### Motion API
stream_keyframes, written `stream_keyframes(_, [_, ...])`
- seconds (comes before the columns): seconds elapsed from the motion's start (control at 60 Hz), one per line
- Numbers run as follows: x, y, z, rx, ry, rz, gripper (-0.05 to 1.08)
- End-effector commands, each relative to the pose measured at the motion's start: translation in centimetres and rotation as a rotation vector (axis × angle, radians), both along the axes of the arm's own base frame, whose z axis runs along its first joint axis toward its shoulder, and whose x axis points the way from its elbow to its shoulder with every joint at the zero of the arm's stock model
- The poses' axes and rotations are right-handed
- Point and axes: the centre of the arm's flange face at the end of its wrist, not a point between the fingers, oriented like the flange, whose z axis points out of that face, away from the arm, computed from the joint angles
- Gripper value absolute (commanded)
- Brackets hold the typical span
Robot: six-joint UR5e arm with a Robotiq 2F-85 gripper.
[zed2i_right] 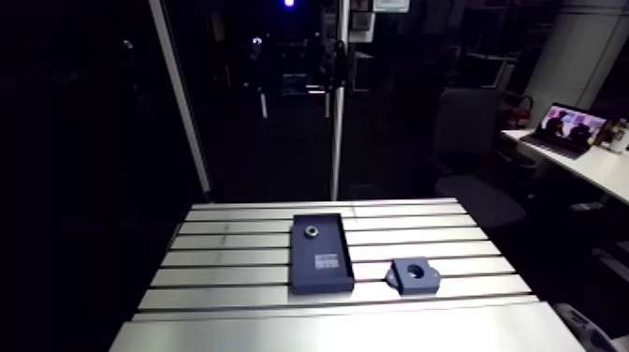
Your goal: Pick up the bearing and press it into the housing until flush.
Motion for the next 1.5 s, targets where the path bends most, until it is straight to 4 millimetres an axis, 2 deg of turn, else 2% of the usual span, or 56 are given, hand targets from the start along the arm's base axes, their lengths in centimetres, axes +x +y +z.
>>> stream_keyframes(0.017, [-2.5, -0.1, 0.0, 0.005, -0.004, 0.026, 0.01])
stream_keyframes(0.433, [-2.6, -0.1, -0.2, 0.005, -0.005, 0.026, 0.01])
stream_keyframes(0.883, [-4.1, 0.5, -1.6, 0.008, -0.025, 0.074, 0.01])
stream_keyframes(1.15, [-6.2, 1.6, -4.3, 0.008, -0.043, 0.067, 0.01])
stream_keyframes(1.183, [-6.6, 2.0, -5.1, 0.008, -0.041, 0.062, 0.01])
stream_keyframes(1.25, [-6.7, 2.1, -5.5, 0.008, -0.039, 0.061, 0.01])
stream_keyframes(1.317, [-7.2, 2.4, -6.8, 0.011, -0.032, 0.056, 0.01])
stream_keyframes(1.467, [-7.5, 3.1, -7.9, 0.010, -0.024, 0.043, 0.01])
stream_keyframes(1.5, [-7.6, 3.2, -9.0, 0.009, -0.030, 0.035, 0.01])
